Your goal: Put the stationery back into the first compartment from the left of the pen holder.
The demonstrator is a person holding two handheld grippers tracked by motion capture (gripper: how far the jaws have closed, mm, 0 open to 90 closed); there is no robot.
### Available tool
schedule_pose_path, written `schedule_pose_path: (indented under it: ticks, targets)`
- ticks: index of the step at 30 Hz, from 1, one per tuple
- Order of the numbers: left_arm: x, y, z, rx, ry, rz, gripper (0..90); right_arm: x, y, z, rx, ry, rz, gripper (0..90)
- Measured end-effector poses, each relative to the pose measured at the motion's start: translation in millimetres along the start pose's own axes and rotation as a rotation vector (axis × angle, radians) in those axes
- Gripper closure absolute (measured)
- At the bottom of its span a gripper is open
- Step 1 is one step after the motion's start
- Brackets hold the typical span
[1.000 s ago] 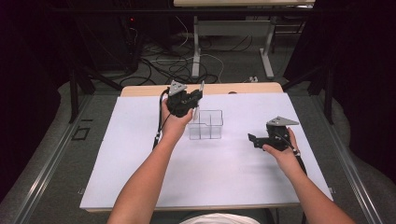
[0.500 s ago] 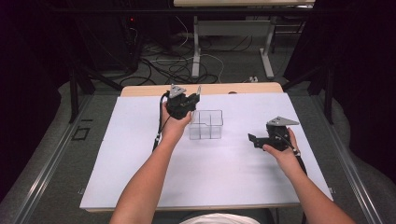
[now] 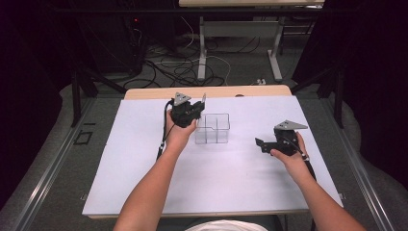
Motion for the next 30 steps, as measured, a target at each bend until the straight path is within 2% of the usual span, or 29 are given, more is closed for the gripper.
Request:
schedule_pose_path:
  ticks: [9,15,19,24,25,30]
  targets:
    - [-3.3,0.1,-7.4,-0.014,0.023,0.0,80.1,0.3,0.2,-0.1,-0.005,0.001,-0.002,9.6]
    - [-8.2,-5.8,-10.8,-0.016,0.04,-0.008,79.2,0.4,-0.3,-0.4,-0.007,0.001,-0.004,9.6]
    - [-13.8,-8.8,-9.2,-0.024,0.043,-0.021,72.7,-0.1,0.4,0.1,-0.004,0.0,0.0,9.6]
    - [-23.7,-10.2,-4.6,-0.025,0.019,-0.032,63.4,-0.5,-0.7,0.5,-0.002,-0.002,-0.008,9.6]
    - [-25.6,-10.8,-4.1,-0.044,0.012,-0.032,62.1,-0.7,-0.9,0.6,-0.001,-0.003,-0.009,9.6]
    - [-35.0,-7.4,-2.2,-0.05,0.025,-0.006,53.9,-0.5,0.3,0.4,-0.001,-0.001,-0.006,9.6]
Point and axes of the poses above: each handheld gripper's, and its own axes: x roughly forward along the jaws, z roughly out of its top, y roughly to its left, the point moved 7 cm from there along x, roughly forward along the jaws, and after that the axes turned 9 degrees about -z, right-handed, at the moved point
